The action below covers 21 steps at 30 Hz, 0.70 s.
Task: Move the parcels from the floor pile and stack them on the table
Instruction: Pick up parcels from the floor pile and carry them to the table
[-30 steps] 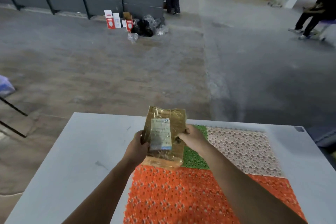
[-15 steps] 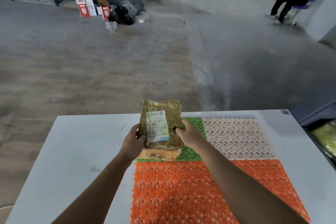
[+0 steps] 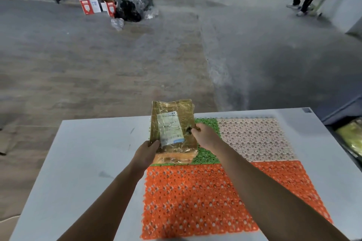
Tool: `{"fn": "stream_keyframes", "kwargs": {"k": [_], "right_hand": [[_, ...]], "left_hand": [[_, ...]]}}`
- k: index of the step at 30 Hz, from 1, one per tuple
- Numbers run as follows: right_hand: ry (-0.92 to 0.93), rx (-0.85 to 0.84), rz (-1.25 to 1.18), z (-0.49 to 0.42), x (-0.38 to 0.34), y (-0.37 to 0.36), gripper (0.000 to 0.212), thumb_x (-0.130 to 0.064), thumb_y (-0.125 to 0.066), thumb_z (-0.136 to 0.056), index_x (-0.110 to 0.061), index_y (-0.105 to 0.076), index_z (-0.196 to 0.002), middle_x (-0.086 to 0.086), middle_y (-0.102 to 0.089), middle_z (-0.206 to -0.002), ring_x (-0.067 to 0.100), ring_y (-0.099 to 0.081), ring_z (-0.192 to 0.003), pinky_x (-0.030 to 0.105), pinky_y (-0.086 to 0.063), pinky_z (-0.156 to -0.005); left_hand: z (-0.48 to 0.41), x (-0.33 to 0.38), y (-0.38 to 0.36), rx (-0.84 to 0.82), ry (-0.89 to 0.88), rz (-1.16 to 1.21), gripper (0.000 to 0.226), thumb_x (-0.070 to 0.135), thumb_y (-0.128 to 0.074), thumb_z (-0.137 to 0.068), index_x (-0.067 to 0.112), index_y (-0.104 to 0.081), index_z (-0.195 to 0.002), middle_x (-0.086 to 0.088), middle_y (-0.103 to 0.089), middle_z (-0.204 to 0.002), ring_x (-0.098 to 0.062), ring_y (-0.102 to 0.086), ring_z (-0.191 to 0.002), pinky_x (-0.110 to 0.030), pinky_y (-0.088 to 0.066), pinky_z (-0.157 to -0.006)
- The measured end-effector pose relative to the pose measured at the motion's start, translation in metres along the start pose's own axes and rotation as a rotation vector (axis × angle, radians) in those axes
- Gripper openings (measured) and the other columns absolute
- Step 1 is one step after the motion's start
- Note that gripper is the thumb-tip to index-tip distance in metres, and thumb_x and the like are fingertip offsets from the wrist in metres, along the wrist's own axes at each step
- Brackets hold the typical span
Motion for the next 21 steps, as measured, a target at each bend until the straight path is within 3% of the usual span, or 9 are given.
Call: {"fn": "stream_keyframes", "kwargs": {"k": [2,5,10,13,15,18,21], "right_hand": [[0.024,0.0,0.034,-0.001,0.001,-0.001,0.041,-0.024,-0.039,-0.104,0.002,-0.049,-0.133,-0.004,-0.052,-0.07,0.006,-0.04,-0.048,0.016,-0.03,-0.042],[0.053,0.014,0.101,-0.002,0.003,-0.002,0.041,-0.025,-0.038,-0.104,0.001,-0.049,-0.132,-0.003,-0.052,-0.07,0.006,-0.041,-0.048,0.017,-0.03,-0.042],[0.108,0.018,0.184,-0.003,0.002,-0.007,0.032,-0.023,-0.038,-0.104,0.001,-0.056,-0.116,-0.003,-0.049,-0.068,0.007,-0.037,-0.048,0.017,-0.029,-0.043],[0.117,0.037,0.248,-0.001,0.0,-0.01,0.026,-0.024,-0.037,-0.104,-0.005,-0.054,-0.107,-0.001,-0.048,-0.069,0.009,-0.037,-0.051,0.019,-0.03,-0.046],[0.106,0.065,0.286,0.002,-0.002,-0.012,0.027,-0.025,-0.036,-0.104,-0.005,-0.053,-0.111,0.0,-0.049,-0.072,0.01,-0.038,-0.053,0.02,-0.031,-0.047],[0.101,0.158,0.329,0.009,-0.009,-0.016,0.036,-0.024,-0.037,-0.103,-0.001,-0.047,-0.129,0.007,-0.058,-0.089,0.014,-0.052,-0.064,0.021,-0.038,-0.052],[0.125,0.303,0.334,0.017,-0.02,-0.019,0.041,-0.021,-0.041,-0.1,-0.001,-0.044,-0.136,0.01,-0.06,-0.109,0.02,-0.059,-0.093,0.029,-0.053,-0.074]], "left_hand": [[0.002,-0.004,0.001,0.022,-0.023,-0.058,0.034,0.04,-0.046,-0.098,0.01,-0.061,-0.102,-0.008,-0.067,-0.104,-0.026,-0.064,-0.099,-0.047,-0.052,-0.092],[0.002,-0.007,0.002,0.028,-0.034,-0.092,0.045,0.046,-0.043,-0.098,0.006,-0.063,-0.105,-0.009,-0.069,-0.099,-0.023,-0.066,-0.091,-0.041,-0.053,-0.085],[0.001,-0.004,0.003,0.037,0.01,-0.069,0.033,0.039,-0.042,-0.1,0.011,-0.06,-0.102,-0.006,-0.066,-0.096,-0.021,-0.063,-0.091,-0.038,-0.051,-0.083],[0.006,-0.002,0.003,-0.001,-0.006,-0.107,0.033,0.038,-0.038,-0.102,0.013,-0.059,-0.098,-0.004,-0.064,-0.091,-0.015,-0.06,-0.08,-0.028,-0.047,-0.066],[0.006,-0.001,0.005,-0.011,-0.021,-0.123,0.038,0.039,-0.037,-0.101,0.008,-0.06,-0.098,-0.005,-0.063,-0.086,-0.014,-0.056,-0.072,-0.026,-0.041,-0.058],[0.0,-0.008,0.014,0.008,-0.034,-0.111,0.06,0.054,-0.039,-0.093,0.002,-0.059,-0.116,-0.009,-0.066,-0.101,-0.021,-0.061,-0.084,-0.028,-0.045,-0.065],[0.004,-0.008,0.021,0.042,-0.034,-0.123,0.059,0.051,-0.04,-0.096,0.002,-0.05,-0.127,-0.011,-0.06,-0.12,-0.026,-0.058,-0.103,-0.038,-0.05,-0.085]]}}
Point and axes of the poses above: each hand's wrist, its own z-axis away from the middle knuckle, its own y-axis out of the back of the hand, x = y × z, the point moved 2 cm from there along -z, towards the middle knuckle
